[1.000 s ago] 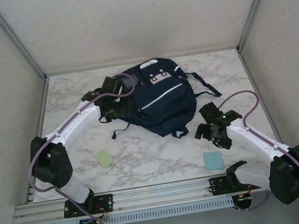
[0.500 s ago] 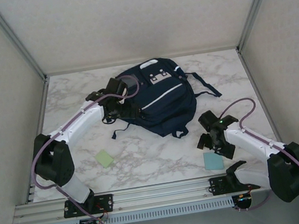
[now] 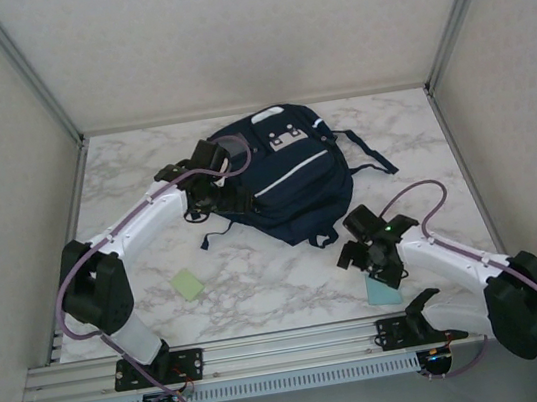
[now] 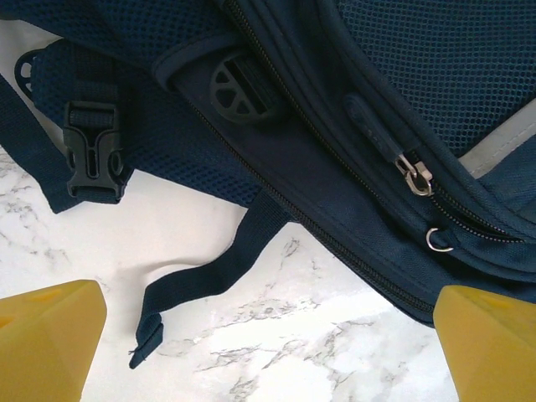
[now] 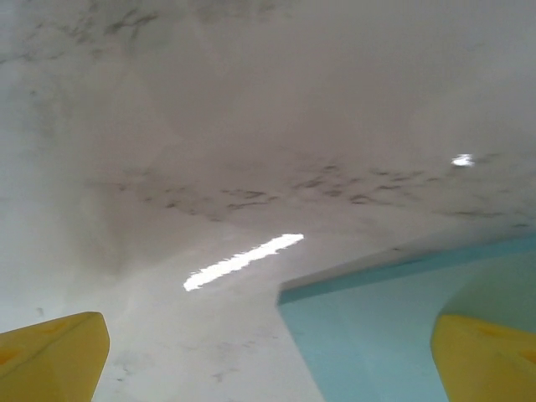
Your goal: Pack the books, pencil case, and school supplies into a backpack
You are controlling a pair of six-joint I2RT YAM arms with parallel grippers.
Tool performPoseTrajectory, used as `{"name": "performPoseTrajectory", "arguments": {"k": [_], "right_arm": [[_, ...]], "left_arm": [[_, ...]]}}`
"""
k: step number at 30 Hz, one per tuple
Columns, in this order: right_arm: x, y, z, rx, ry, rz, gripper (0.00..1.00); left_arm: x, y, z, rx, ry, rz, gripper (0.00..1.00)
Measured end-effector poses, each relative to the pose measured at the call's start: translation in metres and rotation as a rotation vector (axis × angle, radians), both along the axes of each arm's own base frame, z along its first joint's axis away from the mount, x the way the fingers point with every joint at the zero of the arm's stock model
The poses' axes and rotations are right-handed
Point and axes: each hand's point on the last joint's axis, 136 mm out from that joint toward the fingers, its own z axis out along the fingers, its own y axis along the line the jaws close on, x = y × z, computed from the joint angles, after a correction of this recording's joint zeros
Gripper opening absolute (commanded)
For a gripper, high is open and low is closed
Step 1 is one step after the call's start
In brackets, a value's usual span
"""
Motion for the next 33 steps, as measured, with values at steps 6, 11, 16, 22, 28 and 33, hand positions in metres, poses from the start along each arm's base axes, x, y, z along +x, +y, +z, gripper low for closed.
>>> {"name": "performPoseTrajectory", "arguments": {"k": [6,11,16,22,28,33], "right_arm": [[0.002,0.014,-0.008,-0.049,0.041,0.046,0.99],[0.013,0.043,-0.008,-0.079,0.081,0.113,0.99],[0.041,0.112,0.007,0.025,0.004,0.239,0.99],[0.055,0.132,0.030,0.054,-0.063,0.334,0.99],[0.036,0.112,0.025,-0.052,0.030,0.592,0.99],[0.022,0.089,0.002,-0.160,0.150,0.742,0.99]], "left_arm": [[0.000,0.000,0.002,-0.004,-0.004,-0.001,1.00],[-0.001,0.000,0.007,-0.010,-0.015,-0.001,1.00],[-0.001,0.000,0.008,-0.011,-0.018,0.000,1.00],[-0.001,0.000,0.008,-0.011,-0.019,-0.001,1.00],[-0.001,0.000,0.008,-0.014,-0.017,-0.002,1.00],[-0.001,-0.001,0.008,-0.018,-0.015,-0.004,1.00]]}}
